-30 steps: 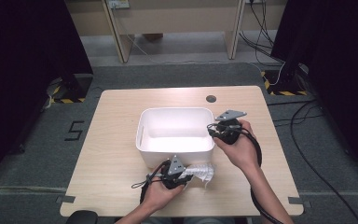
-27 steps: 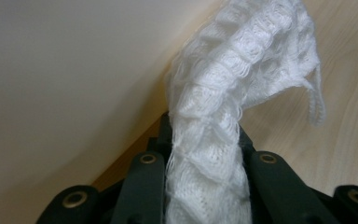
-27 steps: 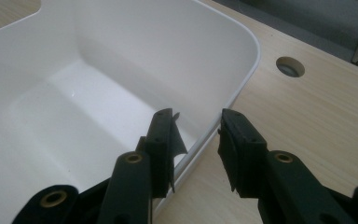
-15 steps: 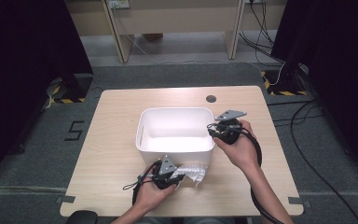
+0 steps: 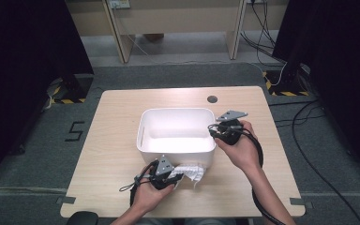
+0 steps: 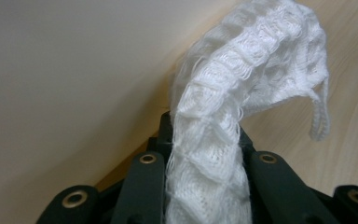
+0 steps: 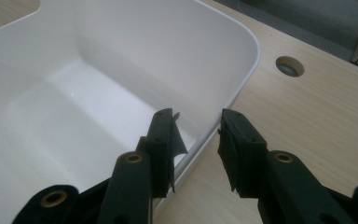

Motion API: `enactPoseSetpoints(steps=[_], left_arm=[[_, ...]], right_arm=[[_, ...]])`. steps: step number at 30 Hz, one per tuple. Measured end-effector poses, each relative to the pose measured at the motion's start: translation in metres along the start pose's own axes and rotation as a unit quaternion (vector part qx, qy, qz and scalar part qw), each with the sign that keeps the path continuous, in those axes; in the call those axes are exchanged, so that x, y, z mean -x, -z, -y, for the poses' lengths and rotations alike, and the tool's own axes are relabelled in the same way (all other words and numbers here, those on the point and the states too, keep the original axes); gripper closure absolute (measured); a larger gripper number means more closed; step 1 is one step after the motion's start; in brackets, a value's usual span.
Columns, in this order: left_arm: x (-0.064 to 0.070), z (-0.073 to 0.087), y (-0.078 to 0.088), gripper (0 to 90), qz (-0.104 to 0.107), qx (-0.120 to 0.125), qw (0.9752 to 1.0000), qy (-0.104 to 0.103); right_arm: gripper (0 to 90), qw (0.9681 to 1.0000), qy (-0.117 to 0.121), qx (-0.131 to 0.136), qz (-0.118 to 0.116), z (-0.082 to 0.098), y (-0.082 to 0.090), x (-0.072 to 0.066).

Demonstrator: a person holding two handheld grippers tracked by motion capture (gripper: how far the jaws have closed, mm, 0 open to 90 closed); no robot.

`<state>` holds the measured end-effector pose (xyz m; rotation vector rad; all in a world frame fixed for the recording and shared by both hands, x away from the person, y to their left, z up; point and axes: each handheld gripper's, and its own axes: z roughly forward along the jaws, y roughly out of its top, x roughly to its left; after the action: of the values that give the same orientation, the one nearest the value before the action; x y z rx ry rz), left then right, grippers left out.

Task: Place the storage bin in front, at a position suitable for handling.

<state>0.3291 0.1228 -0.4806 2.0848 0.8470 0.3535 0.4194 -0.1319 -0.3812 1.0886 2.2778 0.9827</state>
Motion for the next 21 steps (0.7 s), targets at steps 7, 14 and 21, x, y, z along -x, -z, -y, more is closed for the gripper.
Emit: enactPoseSetpoints(steps=[7,14,21], left_arm=[[0.003,-0.009,0.011,73.9,-0.006,0.024,0.9997,0.002],[0.005,-0.022,0.024,73.9,-0.011,0.04,0.9991,0.002],[0.003,-0.027,0.031,73.8,-0.012,0.052,0.9986,0.006]], right_arm=[[66.1,1.0,0.001,0.0,0.0,0.0,0.0,0.0],[66.2,1.0,0.0,0.002,-0.001,0.0,0.0,0.001],[66.3,1.0,0.0,0.003,-0.001,0.001,0.0,0.0]])
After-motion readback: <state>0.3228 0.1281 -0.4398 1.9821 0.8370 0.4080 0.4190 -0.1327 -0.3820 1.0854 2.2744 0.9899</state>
